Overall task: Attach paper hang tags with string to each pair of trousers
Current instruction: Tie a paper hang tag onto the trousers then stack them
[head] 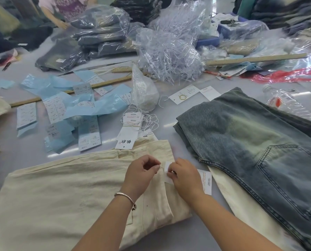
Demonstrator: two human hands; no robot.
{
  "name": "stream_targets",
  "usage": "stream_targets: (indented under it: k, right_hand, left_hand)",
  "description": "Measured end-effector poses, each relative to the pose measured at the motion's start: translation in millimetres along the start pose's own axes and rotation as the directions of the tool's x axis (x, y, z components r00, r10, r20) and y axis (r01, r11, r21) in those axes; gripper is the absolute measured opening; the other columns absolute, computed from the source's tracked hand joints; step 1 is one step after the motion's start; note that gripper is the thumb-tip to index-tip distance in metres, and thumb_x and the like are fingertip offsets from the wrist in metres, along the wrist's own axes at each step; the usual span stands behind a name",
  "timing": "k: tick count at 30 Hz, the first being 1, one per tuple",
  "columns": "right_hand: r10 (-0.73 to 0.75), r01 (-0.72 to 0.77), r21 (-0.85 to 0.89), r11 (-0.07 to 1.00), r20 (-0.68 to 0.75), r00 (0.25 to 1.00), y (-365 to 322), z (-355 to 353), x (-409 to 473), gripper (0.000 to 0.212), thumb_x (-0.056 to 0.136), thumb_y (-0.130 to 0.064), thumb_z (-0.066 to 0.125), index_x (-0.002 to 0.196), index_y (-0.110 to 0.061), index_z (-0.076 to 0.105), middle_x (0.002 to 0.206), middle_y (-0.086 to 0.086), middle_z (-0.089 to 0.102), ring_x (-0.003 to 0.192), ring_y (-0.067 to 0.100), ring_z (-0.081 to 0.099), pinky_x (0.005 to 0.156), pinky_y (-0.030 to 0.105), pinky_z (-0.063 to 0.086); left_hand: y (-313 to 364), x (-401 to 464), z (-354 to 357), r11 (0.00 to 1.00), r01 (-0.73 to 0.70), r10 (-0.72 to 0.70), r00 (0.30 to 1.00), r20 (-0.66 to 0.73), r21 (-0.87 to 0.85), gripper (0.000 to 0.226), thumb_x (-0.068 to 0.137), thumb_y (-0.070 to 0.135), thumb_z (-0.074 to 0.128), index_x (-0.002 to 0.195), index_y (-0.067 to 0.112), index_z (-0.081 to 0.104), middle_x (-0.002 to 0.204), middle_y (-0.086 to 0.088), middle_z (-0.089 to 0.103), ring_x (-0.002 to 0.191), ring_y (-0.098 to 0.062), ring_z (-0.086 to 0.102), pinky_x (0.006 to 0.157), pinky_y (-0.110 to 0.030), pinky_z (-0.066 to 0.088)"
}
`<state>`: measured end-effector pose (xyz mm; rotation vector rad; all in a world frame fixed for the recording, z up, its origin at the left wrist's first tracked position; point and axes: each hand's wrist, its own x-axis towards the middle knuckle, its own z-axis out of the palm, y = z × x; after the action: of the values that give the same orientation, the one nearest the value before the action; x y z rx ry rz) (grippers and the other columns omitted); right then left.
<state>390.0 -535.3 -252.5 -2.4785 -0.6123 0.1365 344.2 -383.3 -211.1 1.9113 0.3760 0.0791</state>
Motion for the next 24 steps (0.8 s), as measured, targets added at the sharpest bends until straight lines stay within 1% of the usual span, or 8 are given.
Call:
stream_targets:
  k: [3,5,7,9,11,14,17,24]
  right_hand:
    - [0.031,-0.030,0.117,0.993,-0.012,0.999,1.1,-0.3,3.0,0.009,0.086,-0.011,0.066,0.078,-0.006,0.063,0.083,0.004,0.061,0.084,0.023,0.054,0.075,0.036,0.041]
    - [0.153,-0.137,0.355,0.925,-0.016,0.988,-0.8,-4.1,4.0,0.010,0.085,-0.007,0.066,0.076,-0.006,0.064,0.073,0.001,0.063,0.073,0.017,0.057,0.068,0.031,0.044]
    - [0.291,-0.266,0.694,0.670,0.084,0.953,-4.5,-10.6,5.6,0.009,0.085,0.001,0.067,0.076,-0.003,0.067,0.065,0.004,0.064,0.061,0.014,0.058,0.060,0.024,0.047]
    - [0.324,-0.341,0.864,0.371,0.224,0.919,-7.4,-15.8,6.0,0.005,0.084,0.006,0.066,0.082,0.002,0.068,0.066,0.010,0.066,0.060,0.016,0.060,0.060,0.023,0.050]
    - [0.323,-0.374,0.901,0.221,0.294,0.899,-9.1,-19.6,6.0,0.008,0.083,0.008,0.065,0.087,0.003,0.069,0.073,0.015,0.068,0.064,0.018,0.063,0.064,0.024,0.053]
    - [0.320,-0.391,0.918,0.064,0.352,0.879,-9.3,-22.2,6.4,0.012,0.082,0.011,0.063,0.086,0.001,0.069,0.073,0.013,0.070,0.063,0.016,0.065,0.065,0.021,0.055]
    - [0.282,-0.420,0.906,0.050,0.391,0.876,-9.0,-23.2,6.9,0.012,0.083,0.011,0.062,0.085,0.001,0.069,0.068,0.010,0.070,0.060,0.013,0.065,0.063,0.020,0.054]
    - [0.231,-0.420,0.902,0.099,0.389,0.892,-7.4,-23.0,8.3,0.010,0.084,0.009,0.062,0.087,0.002,0.069,0.071,0.011,0.069,0.064,0.015,0.064,0.066,0.020,0.054]
  left_hand:
    - [0.5,0.2,2.8,0.999,-0.007,0.006,1.000,0.014,0.052,0.019,0.083,0.001,0.070,0.078,0.018,0.069,0.071,0.011,0.066,0.066,0.001,0.058,0.066,-0.015,0.044]
    - [2.7,1.0,6.1,0.997,-0.024,0.023,1.000,0.018,0.071,0.021,0.083,0.003,0.070,0.077,0.022,0.068,0.070,0.012,0.065,0.066,0.003,0.057,0.064,-0.013,0.042]
    - [5.8,1.5,10.9,0.994,-0.049,0.047,0.999,0.022,0.101,0.021,0.084,0.004,0.069,0.075,0.024,0.067,0.068,0.014,0.065,0.065,0.004,0.056,0.063,-0.012,0.041]
    - [8.8,1.0,15.6,0.990,-0.068,0.066,0.998,0.020,0.120,0.023,0.084,0.005,0.069,0.073,0.024,0.065,0.065,0.017,0.064,0.065,0.005,0.057,0.062,-0.010,0.039]
    - [10.9,1.1,17.8,0.986,-0.081,0.081,0.997,0.007,0.143,0.025,0.084,0.004,0.068,0.071,0.025,0.062,0.065,0.016,0.063,0.065,0.005,0.056,0.061,-0.008,0.038]
    - [10.9,3.1,16.1,0.977,-0.075,0.077,0.997,-0.005,0.199,0.021,0.083,0.007,0.068,0.072,0.023,0.061,0.069,0.010,0.062,0.066,0.000,0.055,0.061,-0.010,0.039]
    - [9.4,3.2,13.7,0.973,-0.065,0.065,0.998,0.004,0.222,0.012,0.083,0.007,0.068,0.076,0.017,0.065,0.073,0.006,0.066,0.069,-0.008,0.058,0.062,-0.012,0.040]
    - [8.0,1.9,12.9,0.977,-0.055,0.056,0.998,0.003,0.204,0.023,0.083,0.006,0.067,0.070,0.023,0.060,0.065,0.010,0.058,0.061,-0.002,0.049,0.061,-0.016,0.040]
